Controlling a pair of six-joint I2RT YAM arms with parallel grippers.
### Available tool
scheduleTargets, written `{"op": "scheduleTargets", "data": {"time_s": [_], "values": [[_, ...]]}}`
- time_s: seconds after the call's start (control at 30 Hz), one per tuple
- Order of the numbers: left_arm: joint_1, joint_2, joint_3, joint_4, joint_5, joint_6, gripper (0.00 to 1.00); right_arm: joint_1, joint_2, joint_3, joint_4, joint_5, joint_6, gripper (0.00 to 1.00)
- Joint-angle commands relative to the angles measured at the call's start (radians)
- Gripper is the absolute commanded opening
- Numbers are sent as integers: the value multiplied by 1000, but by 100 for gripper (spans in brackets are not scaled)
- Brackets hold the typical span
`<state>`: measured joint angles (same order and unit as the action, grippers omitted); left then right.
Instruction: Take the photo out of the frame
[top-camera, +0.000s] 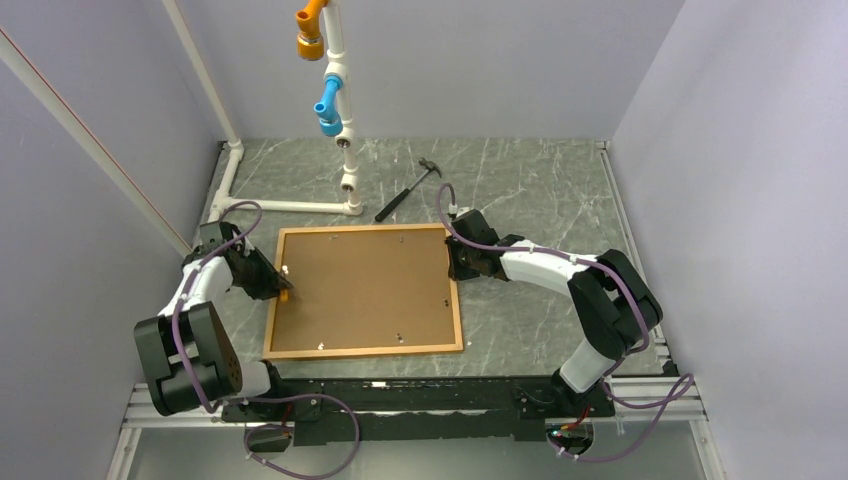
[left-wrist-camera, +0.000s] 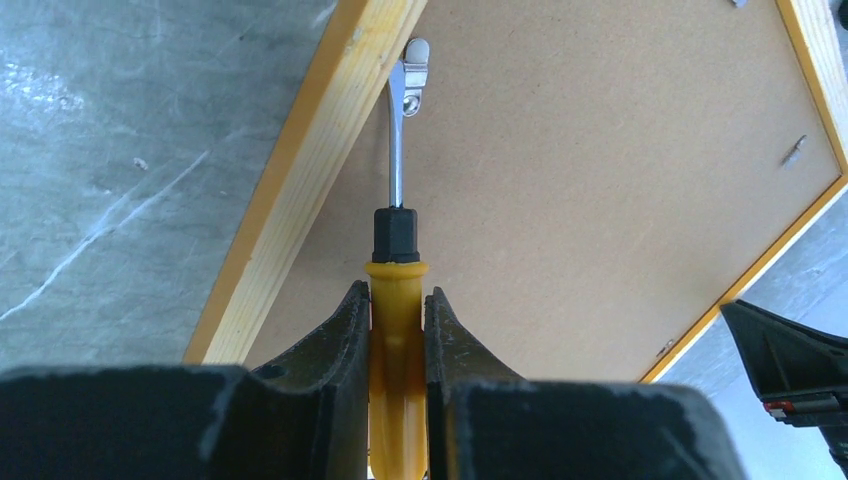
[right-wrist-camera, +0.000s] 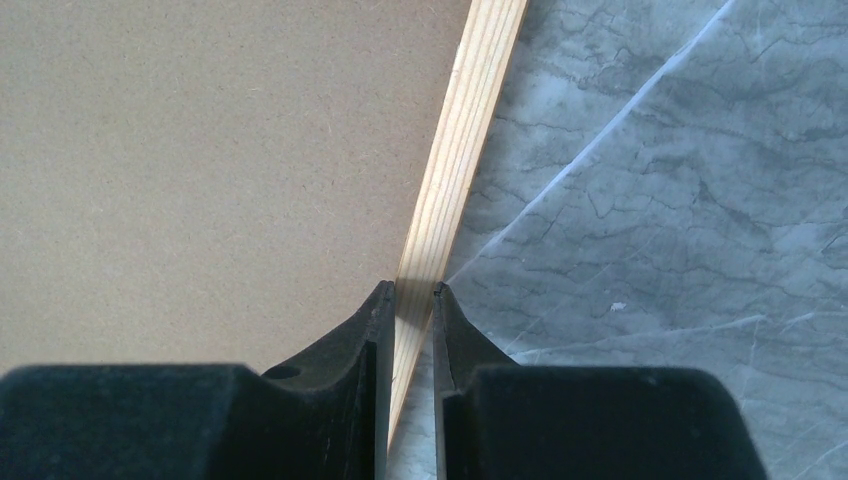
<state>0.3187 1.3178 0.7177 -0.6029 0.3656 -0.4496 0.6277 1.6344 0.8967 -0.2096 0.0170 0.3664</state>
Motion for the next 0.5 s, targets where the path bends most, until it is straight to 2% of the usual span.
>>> {"op": "scheduleTargets", "data": {"time_s": [0.0,0.23,0.37,0.47], "values": [[1,7,24,63,95,1,0,-2,10,4,22,-12,-30,0],[-3,-17,37,48,116,6,0,-2,16,5,24,-12,-29,0],[-6,-80,56,13,42,-5,0,-2,18,8,22,-12,-30,0],[-26,-160,92,-27,-78,-3,0,-2,16,11,20,-12,-30,0]]}}
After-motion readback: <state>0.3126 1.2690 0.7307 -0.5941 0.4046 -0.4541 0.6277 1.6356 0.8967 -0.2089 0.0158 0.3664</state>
